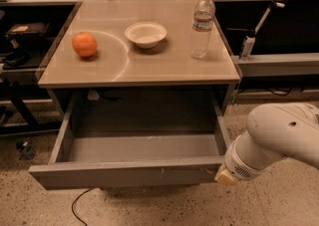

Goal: Close top drawer

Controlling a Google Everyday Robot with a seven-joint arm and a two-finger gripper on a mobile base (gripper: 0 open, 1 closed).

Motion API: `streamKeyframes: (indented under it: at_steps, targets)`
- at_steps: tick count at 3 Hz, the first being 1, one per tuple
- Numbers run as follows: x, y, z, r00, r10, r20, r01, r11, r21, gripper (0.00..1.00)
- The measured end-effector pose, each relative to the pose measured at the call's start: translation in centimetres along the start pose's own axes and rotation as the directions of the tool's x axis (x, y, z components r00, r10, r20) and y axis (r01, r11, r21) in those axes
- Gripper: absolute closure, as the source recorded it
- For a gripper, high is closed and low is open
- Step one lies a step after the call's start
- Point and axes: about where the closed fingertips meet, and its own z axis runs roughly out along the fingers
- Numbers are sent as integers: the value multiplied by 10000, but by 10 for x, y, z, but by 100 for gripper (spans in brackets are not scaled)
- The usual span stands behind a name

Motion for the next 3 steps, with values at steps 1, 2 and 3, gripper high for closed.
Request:
streamKeyframes:
  at_steps: [1, 2, 3]
  targets:
    - [-4, -12, -5, 10000, -33, -24, 34, 9997, 259, 100]
    - [-18, -31, -8, 9998, -195, 10, 194, 9982, 567, 100]
    - [-18, -31, -8, 9998, -193, 10, 192, 9982, 567, 100]
